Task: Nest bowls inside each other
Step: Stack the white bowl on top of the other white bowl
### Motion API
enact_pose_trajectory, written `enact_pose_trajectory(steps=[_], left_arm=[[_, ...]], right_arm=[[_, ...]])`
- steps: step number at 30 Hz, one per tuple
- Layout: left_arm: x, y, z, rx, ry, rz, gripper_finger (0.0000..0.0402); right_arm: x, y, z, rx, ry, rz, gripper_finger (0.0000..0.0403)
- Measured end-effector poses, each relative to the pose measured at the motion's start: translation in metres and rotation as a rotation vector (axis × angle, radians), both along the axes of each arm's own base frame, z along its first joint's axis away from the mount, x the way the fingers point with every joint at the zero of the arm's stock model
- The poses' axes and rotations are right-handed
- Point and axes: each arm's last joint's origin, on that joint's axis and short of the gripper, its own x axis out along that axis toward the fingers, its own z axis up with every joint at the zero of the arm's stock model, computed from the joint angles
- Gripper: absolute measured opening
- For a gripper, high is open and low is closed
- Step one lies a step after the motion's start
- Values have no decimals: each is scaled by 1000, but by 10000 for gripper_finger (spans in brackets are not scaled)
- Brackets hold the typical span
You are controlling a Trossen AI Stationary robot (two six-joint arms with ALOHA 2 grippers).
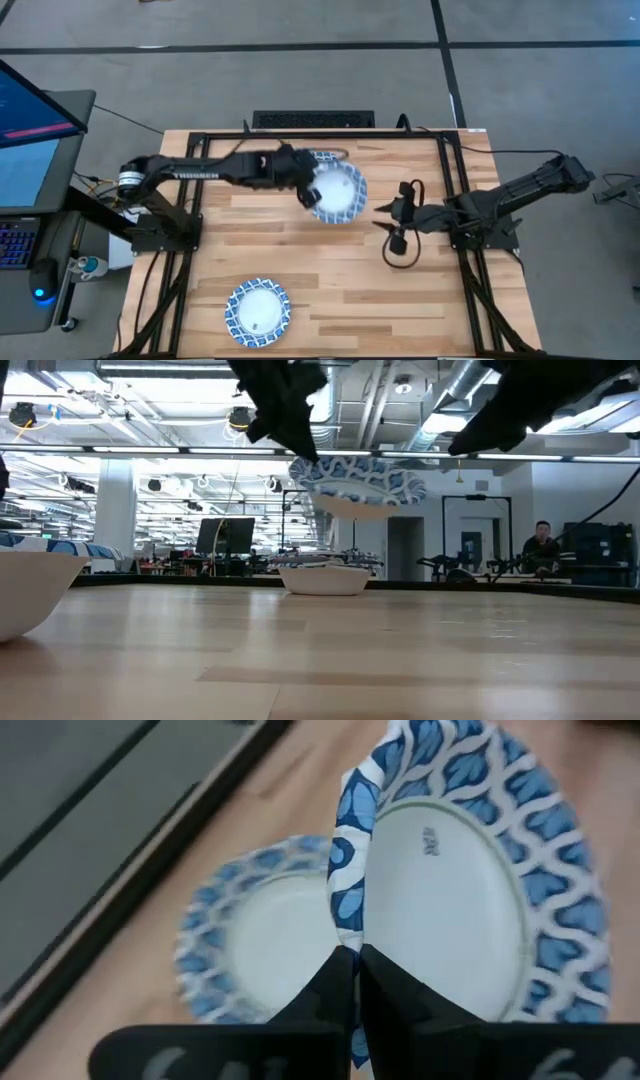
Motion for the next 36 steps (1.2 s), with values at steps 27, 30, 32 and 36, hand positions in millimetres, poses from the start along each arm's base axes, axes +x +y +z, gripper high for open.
enact_pose_trajectory(steps=[27, 30, 32, 36], left_arm=[[-31, 103, -21, -80, 37, 104, 0], [-31, 107, -22, -74, 40, 103, 0], [-30, 111, -25, -93, 28, 106, 4], [-23, 118, -41, -218, 11, 60, 19]], right_arm=[[7, -40, 4, -76, -36, -243, 186], [9, -44, 7, -28, -88, -287, 186], [10, -47, 8, -22, -105, -300, 186], [10, -49, 9, -19, -115, -312, 186]])
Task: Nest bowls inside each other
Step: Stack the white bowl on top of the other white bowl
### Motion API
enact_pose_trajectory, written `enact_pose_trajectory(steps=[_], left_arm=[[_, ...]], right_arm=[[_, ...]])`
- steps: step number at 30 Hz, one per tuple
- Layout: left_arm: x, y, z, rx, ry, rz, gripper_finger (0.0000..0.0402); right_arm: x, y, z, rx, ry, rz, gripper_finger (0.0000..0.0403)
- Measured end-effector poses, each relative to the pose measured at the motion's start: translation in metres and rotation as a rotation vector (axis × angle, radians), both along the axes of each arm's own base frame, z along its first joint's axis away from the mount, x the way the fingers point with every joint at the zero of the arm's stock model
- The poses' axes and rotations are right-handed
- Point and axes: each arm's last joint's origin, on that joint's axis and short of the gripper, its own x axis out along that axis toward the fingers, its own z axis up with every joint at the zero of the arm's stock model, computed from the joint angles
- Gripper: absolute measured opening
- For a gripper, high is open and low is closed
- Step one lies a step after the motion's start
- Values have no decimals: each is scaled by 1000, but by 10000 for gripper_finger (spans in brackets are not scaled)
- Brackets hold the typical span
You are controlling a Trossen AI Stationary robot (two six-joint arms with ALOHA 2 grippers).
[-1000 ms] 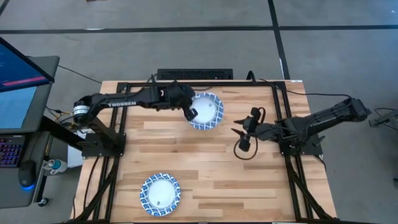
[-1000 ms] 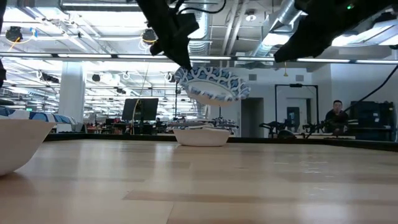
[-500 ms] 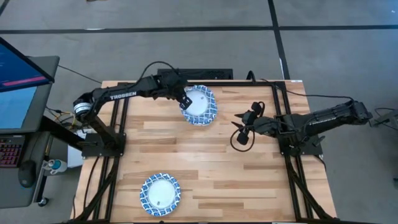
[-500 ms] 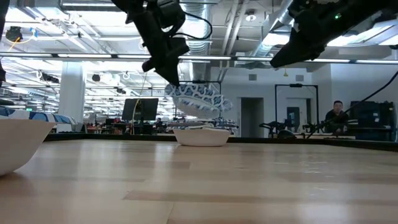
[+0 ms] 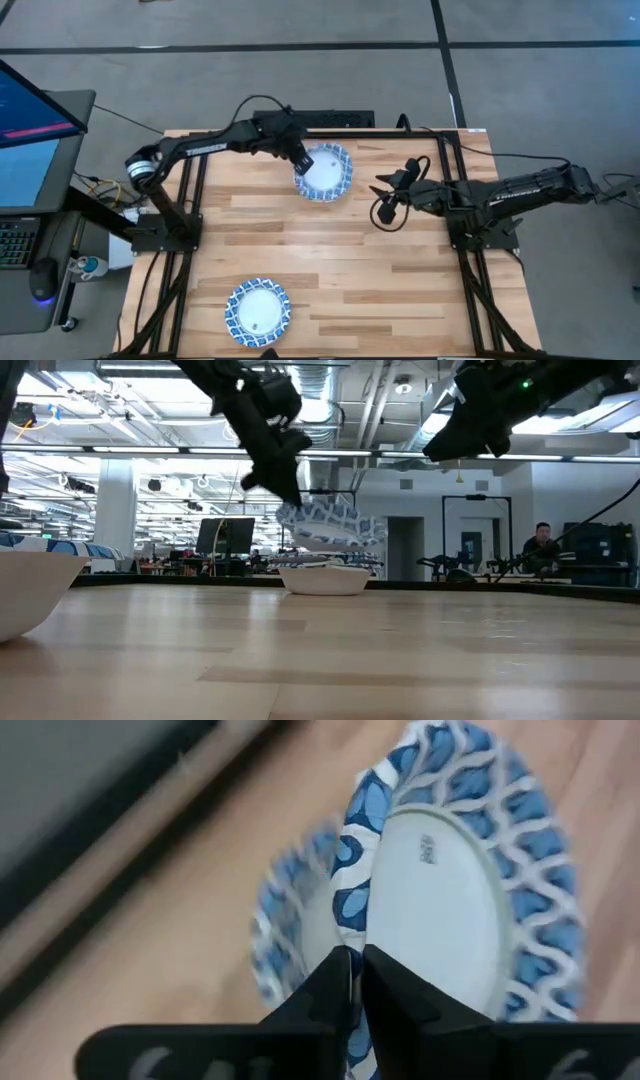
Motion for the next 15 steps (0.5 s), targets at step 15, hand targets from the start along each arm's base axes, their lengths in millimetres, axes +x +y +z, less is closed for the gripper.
enact_pose_trajectory(steps=[15], left_arm=[[14, 15, -22, 0, 36, 32, 119]], right_arm=[[1, 4, -1, 52, 2, 70, 186]])
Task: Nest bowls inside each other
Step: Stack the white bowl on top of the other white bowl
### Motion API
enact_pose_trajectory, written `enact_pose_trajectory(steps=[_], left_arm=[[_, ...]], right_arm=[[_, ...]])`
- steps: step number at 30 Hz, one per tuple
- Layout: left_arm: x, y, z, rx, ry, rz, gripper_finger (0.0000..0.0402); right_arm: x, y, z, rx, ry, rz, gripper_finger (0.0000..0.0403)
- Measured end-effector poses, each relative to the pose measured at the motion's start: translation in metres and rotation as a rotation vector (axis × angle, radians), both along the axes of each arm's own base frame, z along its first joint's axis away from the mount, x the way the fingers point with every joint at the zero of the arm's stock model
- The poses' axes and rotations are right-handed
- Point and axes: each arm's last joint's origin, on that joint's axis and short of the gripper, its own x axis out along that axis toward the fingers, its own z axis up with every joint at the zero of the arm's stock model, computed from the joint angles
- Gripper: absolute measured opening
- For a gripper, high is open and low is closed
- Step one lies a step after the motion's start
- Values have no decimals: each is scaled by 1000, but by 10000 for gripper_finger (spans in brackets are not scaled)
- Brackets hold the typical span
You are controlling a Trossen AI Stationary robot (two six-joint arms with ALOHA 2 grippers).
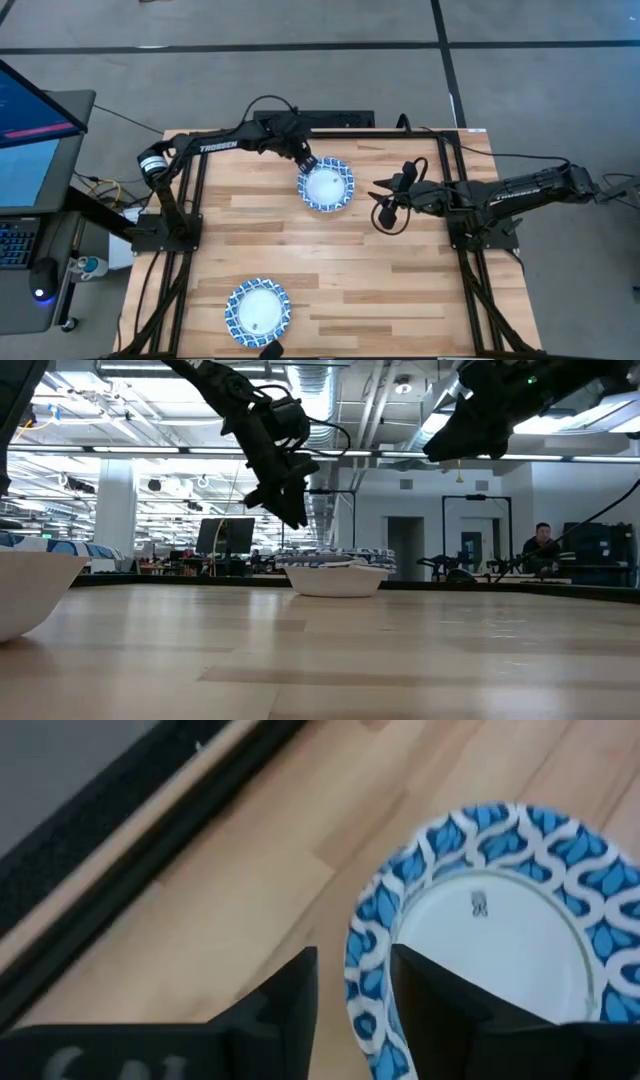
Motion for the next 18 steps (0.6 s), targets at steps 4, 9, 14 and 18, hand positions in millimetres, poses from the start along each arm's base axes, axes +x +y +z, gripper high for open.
enact_pose_trajectory(steps=[4, 9, 14, 18], left_arm=[[2, 1, 9, -6, -22, 1, 125], [8, -9, 32, -53, -86, -91, 126], [6, -33, 62, -69, -65, -206, 126], [-5, -57, 92, 0, -50, -259, 126]], right_arm=[[0, 1, 0, 8, 0, 14, 186], [1, 2, 0, 27, 1, 49, 186], [1, 5, 0, 125, -28, 67, 186], [1, 7, -1, 92, -1, 118, 186]])
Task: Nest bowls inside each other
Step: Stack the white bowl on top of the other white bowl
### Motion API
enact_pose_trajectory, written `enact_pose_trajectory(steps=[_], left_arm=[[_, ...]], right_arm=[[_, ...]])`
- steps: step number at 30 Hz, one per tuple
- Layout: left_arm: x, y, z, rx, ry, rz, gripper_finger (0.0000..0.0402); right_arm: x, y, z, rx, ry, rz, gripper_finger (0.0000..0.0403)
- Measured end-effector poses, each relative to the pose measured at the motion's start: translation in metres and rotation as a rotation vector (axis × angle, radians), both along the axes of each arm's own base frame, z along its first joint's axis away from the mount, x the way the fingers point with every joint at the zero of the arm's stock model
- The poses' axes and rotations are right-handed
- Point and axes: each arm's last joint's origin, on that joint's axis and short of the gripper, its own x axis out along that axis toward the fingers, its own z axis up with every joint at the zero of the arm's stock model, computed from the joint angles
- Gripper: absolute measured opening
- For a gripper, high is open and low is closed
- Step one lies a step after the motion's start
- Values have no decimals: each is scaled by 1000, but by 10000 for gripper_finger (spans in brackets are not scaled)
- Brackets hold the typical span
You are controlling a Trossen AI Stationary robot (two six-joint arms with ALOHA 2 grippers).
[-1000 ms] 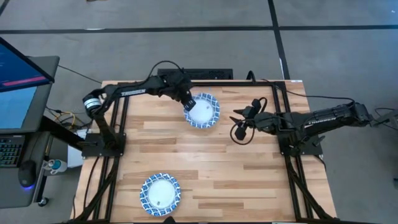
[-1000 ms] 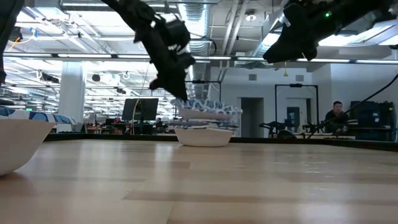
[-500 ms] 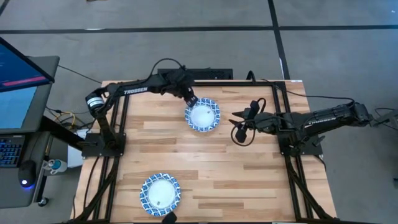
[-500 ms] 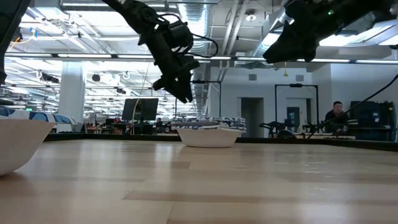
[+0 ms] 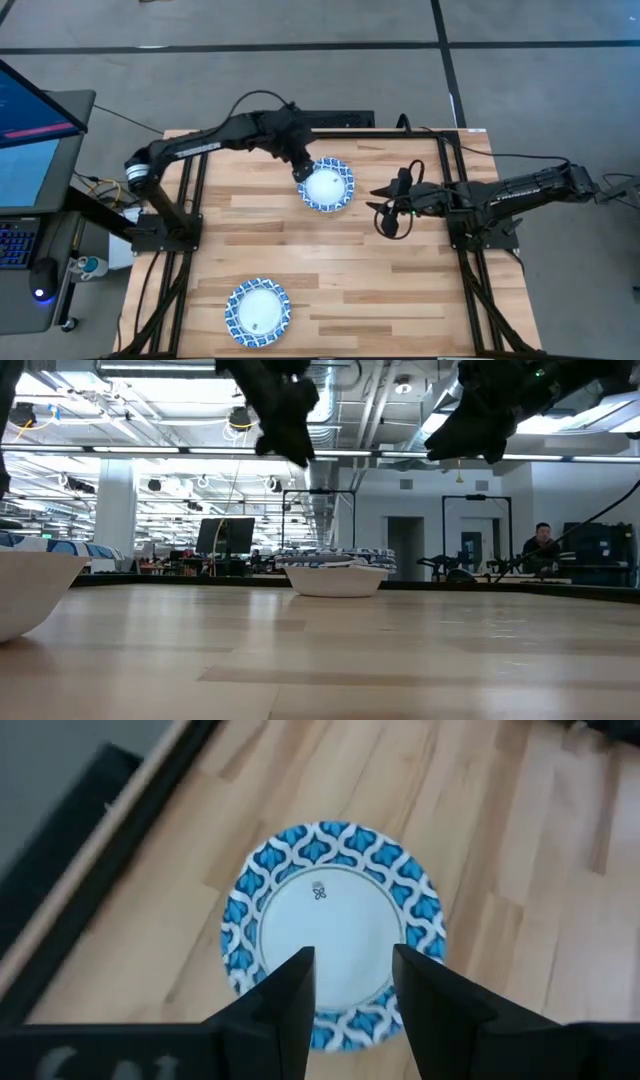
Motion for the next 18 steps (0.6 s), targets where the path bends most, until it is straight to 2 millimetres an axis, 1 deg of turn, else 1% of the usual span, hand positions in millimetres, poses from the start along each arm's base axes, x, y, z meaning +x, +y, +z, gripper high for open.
enact_pose_trajectory(steps=[3, 6, 9, 11, 14, 18], left_arm=[[-16, -17, 27, 70, -44, 8, 126], [-38, -30, 55, 135, -118, 47, 126], [-63, -41, 80, 179, -197, 127, 126], [-80, -47, 93, 200, -242, 181, 126], [-101, -54, 107, 237, -284, 244, 126], [-120, -59, 113, 257, -269, 294, 126]], right_arm=[[0, 0, 0, -4, -3, 0, 186], [2, 1, -1, 4, 2, 18, 186], [11, 3, -10, 84, 17, 41, 186], [24, 7, -16, 163, -14, 60, 186], [45, 16, -26, 178, -65, 106, 186], [75, 23, -30, 158, -68, 132, 186]])
